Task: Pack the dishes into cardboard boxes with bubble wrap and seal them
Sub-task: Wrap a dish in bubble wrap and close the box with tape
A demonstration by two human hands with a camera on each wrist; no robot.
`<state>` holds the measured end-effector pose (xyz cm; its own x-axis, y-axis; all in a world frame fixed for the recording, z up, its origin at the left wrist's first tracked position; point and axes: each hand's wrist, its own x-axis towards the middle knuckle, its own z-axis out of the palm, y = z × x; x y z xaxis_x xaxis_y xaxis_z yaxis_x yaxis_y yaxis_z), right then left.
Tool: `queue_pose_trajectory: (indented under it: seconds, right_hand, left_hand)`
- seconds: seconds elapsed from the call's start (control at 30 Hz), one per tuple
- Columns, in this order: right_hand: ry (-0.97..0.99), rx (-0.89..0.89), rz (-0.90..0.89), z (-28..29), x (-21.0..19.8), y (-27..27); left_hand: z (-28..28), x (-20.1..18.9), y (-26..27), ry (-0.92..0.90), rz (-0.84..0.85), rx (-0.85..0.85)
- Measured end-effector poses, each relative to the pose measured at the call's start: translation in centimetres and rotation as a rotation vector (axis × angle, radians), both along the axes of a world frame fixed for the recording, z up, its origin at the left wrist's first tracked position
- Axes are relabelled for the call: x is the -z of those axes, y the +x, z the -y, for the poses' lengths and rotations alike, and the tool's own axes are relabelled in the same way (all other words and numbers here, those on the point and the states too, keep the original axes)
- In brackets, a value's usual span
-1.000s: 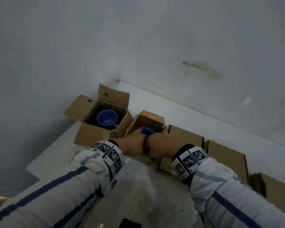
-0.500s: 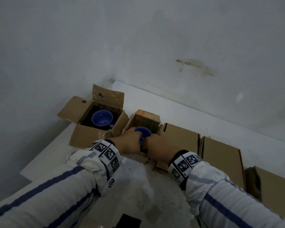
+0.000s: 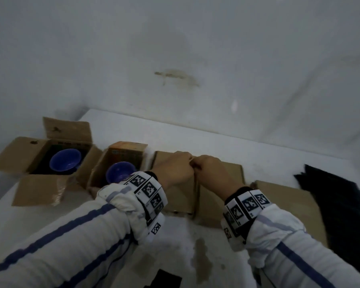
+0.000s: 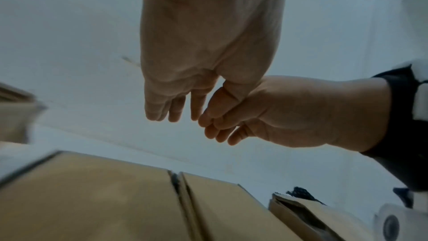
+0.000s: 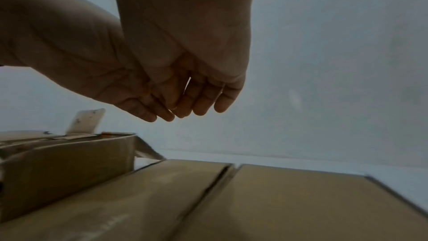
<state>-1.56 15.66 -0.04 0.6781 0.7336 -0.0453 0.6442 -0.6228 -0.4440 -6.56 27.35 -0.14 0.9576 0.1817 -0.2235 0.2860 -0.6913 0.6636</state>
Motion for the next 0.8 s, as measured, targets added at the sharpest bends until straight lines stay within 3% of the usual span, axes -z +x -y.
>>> queue_pose_trajectory:
  seconds: [0.33,0.53,0.67,0.8]
  right_hand:
    - [-0.048,0.380,-0.022,19.5,0.2,8.0]
    - [-0.107,0.729,-0.069,30.4,1.7,12.3]
    - [-0.363,0.862,-0.244,34.3,4.4,12.5]
    - [-0.366,0.816,-0.223,35.1,6.8,12.3]
  left_hand:
    - [18.1,0.8,9.8,-0.131,-0.057,0.143]
    - [25.1,1.0,12.5,-0.156,-0.012,0.210]
    - [27.5,1.7,13.3,-0.151,-0.028,0.272]
    - [28.6,2.6,13.5,-0.124,-0.081,0.322]
